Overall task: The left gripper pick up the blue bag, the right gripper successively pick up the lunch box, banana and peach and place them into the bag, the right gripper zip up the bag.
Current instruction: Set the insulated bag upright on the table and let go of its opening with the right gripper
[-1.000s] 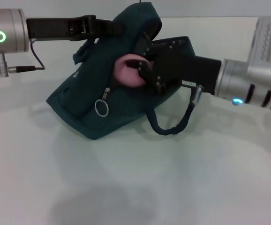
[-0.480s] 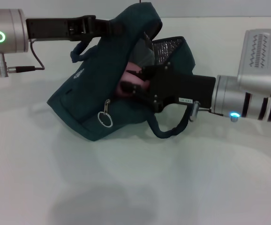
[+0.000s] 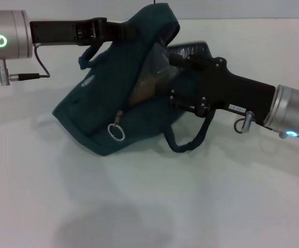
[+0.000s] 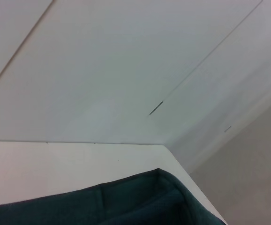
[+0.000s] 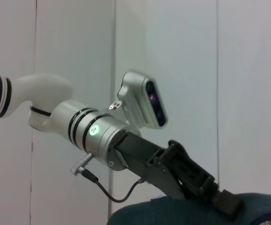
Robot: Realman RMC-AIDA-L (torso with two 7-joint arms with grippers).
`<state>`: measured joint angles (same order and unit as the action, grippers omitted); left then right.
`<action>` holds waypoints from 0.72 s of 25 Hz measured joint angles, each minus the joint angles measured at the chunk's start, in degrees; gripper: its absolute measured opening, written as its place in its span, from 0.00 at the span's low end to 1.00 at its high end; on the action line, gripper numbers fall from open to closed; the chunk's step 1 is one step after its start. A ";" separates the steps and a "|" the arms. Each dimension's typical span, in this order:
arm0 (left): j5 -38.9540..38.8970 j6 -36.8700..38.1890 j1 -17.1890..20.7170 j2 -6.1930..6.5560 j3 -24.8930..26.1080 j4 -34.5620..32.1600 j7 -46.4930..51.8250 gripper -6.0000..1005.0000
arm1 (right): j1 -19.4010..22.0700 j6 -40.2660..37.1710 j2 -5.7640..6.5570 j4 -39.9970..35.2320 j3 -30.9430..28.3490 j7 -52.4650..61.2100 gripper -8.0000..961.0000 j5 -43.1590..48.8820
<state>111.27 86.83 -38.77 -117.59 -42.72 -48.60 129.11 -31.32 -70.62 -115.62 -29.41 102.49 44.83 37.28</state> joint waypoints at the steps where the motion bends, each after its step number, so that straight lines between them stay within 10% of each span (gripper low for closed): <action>1: 0.00 0.00 0.07 0.00 0.00 0.00 0.00 0.06 | 0.16 -0.43 0.12 0.07 -0.03 -0.01 0.50 0.05; 8: 0.00 0.00 0.29 0.02 0.15 0.52 0.10 0.06 | 8.59 -8.67 0.04 1.15 -3.15 -8.12 0.80 -0.21; 18: 0.00 -0.46 0.52 0.31 0.35 1.51 0.25 0.06 | 11.46 -4.86 -0.23 9.86 -8.93 -11.36 0.80 -0.38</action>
<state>111.27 86.37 -38.25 -117.28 -42.36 -47.09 129.35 -19.85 -75.48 -115.84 -19.55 93.55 33.46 36.90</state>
